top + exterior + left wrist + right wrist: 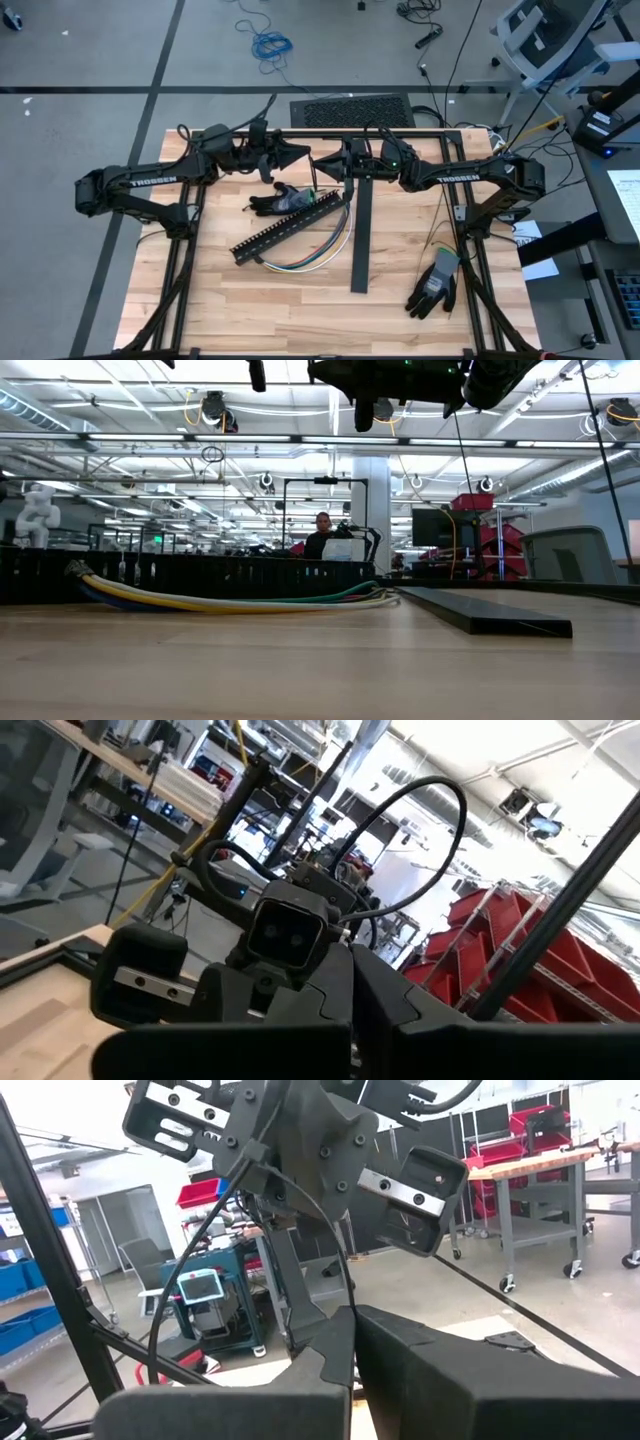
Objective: Ziptie cables
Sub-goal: Wrap the cable wires with black zip tie
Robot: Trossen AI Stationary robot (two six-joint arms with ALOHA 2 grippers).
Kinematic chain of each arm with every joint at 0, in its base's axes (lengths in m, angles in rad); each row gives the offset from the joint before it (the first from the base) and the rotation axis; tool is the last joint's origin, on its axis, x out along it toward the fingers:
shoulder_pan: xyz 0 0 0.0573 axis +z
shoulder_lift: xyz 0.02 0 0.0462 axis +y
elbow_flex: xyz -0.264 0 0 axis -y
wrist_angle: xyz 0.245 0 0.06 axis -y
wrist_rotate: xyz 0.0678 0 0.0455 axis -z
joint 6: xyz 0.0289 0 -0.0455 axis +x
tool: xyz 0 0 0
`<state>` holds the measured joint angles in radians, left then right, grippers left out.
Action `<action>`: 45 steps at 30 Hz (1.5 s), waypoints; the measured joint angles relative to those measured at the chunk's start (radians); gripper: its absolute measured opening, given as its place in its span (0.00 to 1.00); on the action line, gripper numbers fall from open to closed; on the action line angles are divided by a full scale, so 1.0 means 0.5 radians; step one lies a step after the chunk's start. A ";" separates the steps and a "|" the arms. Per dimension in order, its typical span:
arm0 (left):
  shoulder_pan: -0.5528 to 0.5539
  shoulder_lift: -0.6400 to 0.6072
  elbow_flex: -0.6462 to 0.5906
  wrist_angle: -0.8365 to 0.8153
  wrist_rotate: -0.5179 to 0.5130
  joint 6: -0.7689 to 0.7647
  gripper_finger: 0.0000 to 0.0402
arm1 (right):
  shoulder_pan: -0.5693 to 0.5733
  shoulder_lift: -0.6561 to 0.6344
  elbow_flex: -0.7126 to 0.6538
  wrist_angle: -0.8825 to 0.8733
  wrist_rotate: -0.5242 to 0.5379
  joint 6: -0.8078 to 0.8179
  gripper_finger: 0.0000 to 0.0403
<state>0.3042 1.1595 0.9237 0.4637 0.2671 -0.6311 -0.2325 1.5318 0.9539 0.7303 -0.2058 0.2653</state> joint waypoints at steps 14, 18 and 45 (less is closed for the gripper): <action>0.034 0.002 0.064 -0.010 -0.124 0.041 0.00 | 0.001 0.000 0.002 -0.061 0.007 0.003 0.00; 0.035 0.002 0.080 -0.013 -0.125 0.072 0.00 | 0.001 0.000 0.002 -0.123 0.005 0.020 0.00; 0.204 -0.122 0.096 -0.010 -0.134 0.017 0.00 | 0.023 -0.001 0.003 -0.604 -0.006 0.075 0.00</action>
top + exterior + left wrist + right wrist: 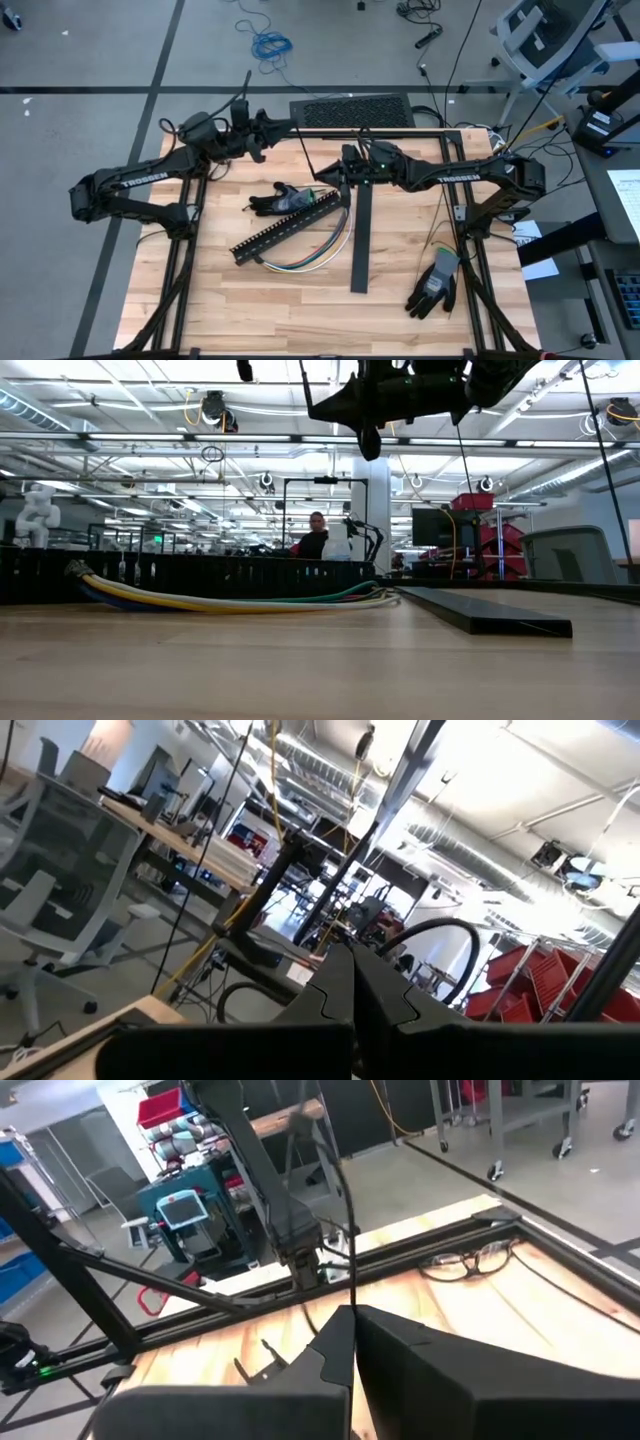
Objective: Ziptie cables
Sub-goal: Wrap the cable wires with black zip tie
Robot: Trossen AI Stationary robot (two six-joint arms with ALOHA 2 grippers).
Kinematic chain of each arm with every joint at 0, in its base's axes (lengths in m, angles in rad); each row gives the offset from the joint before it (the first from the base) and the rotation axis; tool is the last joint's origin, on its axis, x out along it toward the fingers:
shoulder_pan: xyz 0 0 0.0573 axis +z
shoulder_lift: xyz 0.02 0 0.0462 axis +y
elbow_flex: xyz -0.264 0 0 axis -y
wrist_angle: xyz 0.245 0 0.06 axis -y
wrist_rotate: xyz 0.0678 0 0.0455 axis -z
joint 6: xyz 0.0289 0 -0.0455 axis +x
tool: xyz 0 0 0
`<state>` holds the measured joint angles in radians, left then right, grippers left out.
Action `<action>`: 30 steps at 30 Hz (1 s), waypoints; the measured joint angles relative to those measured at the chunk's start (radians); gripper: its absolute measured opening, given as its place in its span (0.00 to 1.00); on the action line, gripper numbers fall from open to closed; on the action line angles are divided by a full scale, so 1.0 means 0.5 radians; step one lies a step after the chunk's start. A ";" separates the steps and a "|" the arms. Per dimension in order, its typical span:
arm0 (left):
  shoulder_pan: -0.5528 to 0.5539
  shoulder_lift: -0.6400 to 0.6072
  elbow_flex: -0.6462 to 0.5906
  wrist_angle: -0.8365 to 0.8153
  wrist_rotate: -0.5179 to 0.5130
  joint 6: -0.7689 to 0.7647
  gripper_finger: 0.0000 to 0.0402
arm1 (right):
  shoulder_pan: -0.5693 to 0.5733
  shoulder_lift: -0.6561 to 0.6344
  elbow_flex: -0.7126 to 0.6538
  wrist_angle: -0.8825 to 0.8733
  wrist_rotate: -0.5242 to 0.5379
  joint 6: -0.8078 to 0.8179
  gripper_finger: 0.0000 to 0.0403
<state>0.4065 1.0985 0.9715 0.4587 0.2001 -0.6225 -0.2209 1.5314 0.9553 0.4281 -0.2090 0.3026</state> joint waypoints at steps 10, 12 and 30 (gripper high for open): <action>0.040 -0.054 0.137 0.041 -0.020 0.029 0.00 | 0.044 0.004 -0.008 -0.222 -0.013 0.001 0.00; 0.059 -0.052 0.164 0.032 -0.016 0.079 0.00 | 0.046 0.002 -0.006 -0.203 -0.011 -0.004 0.00; 0.068 -0.235 0.162 -1.005 0.070 0.582 0.00 | -0.037 -0.261 -0.002 -1.883 0.556 0.135 0.00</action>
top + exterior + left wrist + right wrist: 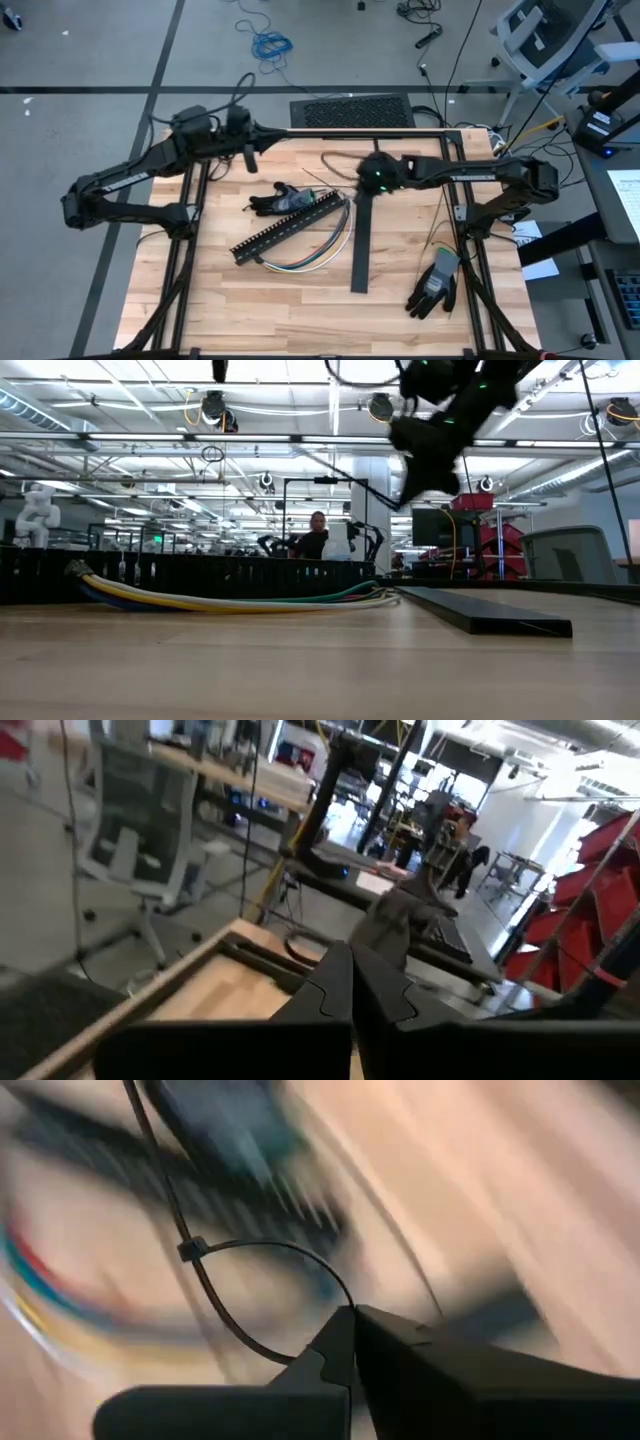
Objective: Ziptie cables
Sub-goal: Wrap the cable wires with black zip tie
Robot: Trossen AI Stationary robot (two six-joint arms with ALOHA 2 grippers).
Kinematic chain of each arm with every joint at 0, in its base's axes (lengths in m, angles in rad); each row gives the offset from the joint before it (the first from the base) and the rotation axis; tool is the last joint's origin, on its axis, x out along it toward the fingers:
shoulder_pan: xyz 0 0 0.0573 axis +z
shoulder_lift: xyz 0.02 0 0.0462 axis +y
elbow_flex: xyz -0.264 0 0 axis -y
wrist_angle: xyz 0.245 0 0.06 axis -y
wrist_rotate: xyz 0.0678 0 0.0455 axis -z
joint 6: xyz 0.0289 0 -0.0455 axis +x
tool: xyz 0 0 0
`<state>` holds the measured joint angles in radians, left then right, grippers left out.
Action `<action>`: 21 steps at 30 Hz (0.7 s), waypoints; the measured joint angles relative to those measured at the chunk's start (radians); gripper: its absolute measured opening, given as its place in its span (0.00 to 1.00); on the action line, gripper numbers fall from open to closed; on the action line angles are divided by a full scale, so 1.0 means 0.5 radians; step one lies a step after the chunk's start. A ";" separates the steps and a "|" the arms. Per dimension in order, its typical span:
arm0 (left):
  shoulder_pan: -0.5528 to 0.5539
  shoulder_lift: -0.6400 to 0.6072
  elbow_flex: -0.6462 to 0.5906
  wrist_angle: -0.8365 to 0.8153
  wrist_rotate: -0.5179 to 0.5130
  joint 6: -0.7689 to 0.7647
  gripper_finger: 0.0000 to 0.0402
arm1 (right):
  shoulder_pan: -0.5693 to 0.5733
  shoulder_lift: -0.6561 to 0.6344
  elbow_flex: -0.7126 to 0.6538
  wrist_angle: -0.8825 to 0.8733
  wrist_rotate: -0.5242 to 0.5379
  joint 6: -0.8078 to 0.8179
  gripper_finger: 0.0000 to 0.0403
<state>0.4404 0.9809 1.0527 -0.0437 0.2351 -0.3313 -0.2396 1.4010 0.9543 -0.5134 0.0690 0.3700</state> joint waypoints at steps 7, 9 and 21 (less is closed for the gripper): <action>0.011 -0.100 0.001 -0.200 -0.178 0.197 0.00 | -0.011 -0.125 -0.003 -1.047 0.247 0.149 0.00; 0.011 -0.093 0.000 -0.281 -0.184 0.210 0.00 | -0.017 -0.124 -0.016 -1.065 0.263 0.163 0.00; -0.314 -0.090 -0.106 -1.045 -0.301 0.141 0.00 | -0.013 -0.123 -0.193 -0.764 0.193 0.362 0.00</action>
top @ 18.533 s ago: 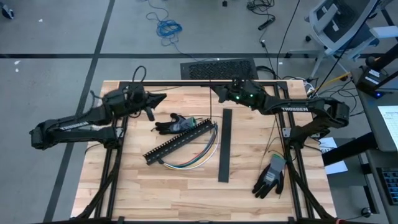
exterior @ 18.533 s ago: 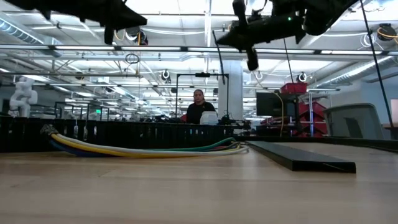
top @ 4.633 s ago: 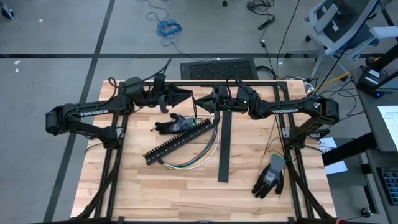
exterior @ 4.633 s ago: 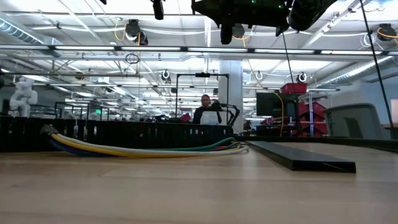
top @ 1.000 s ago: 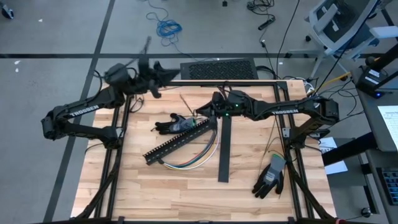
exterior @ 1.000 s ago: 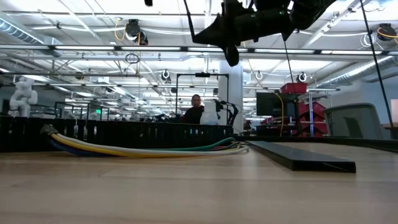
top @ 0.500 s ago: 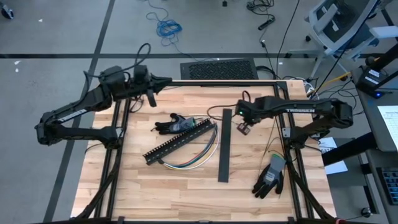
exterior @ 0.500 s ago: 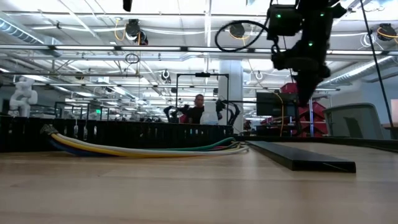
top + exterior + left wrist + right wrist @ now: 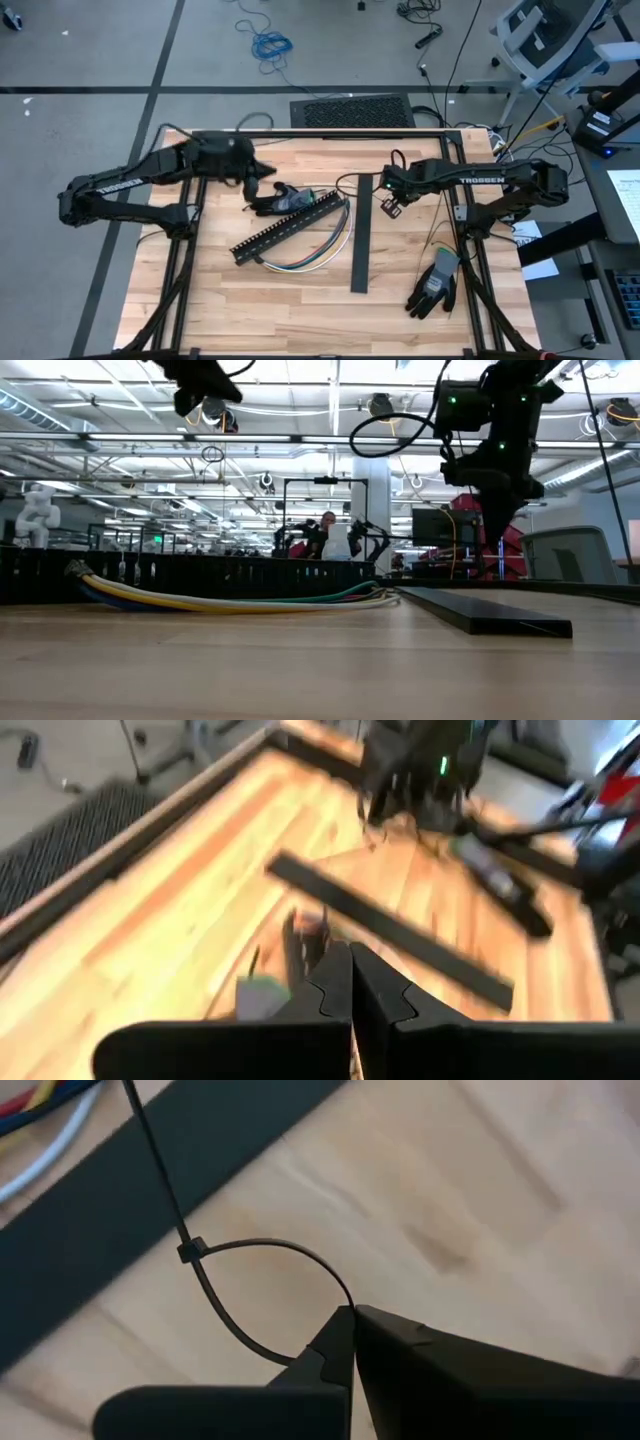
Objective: Ziptie cables
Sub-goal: Wrap the cable wires with black zip tie
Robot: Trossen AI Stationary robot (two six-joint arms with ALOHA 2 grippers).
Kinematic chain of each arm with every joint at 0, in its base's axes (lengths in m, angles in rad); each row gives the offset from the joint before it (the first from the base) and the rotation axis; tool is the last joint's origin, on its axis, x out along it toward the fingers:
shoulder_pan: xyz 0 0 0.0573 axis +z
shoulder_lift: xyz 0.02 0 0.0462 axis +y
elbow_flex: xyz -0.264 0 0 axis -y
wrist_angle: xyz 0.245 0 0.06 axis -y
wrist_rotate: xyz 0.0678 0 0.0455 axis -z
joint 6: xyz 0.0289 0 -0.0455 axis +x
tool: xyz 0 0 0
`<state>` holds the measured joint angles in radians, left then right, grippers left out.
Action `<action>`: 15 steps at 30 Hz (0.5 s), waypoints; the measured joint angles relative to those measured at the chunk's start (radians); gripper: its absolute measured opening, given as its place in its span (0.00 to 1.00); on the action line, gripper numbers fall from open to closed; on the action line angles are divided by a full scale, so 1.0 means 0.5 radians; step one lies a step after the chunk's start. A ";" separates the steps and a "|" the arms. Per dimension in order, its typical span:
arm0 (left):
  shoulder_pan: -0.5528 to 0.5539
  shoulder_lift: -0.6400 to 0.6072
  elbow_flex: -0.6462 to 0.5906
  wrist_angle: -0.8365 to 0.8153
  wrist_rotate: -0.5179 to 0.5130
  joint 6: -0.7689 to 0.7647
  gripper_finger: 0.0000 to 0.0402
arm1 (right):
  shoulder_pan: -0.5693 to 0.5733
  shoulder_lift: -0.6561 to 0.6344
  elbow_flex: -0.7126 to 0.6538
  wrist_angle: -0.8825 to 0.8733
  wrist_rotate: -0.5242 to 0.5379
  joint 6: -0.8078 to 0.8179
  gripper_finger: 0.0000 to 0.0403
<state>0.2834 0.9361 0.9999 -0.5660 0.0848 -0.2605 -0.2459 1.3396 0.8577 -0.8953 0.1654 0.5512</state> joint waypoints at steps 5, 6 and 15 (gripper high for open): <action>-0.241 -0.001 -0.014 -0.016 -0.188 -0.182 0.00 | 0.014 0.001 -0.111 0.227 -0.287 0.010 0.00; -0.294 0.000 -0.014 -0.017 -0.193 -0.191 0.00 | 0.029 0.001 -0.126 0.249 -0.315 0.024 0.00; -0.901 0.093 -0.323 -0.029 -0.172 -0.577 0.00 | 0.102 0.001 -0.141 0.288 -0.335 -0.016 0.00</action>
<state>-0.1671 0.9828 0.8383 -0.5806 -0.0010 -0.5492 -0.1947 1.3399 0.7872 -0.7515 -0.0021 0.5431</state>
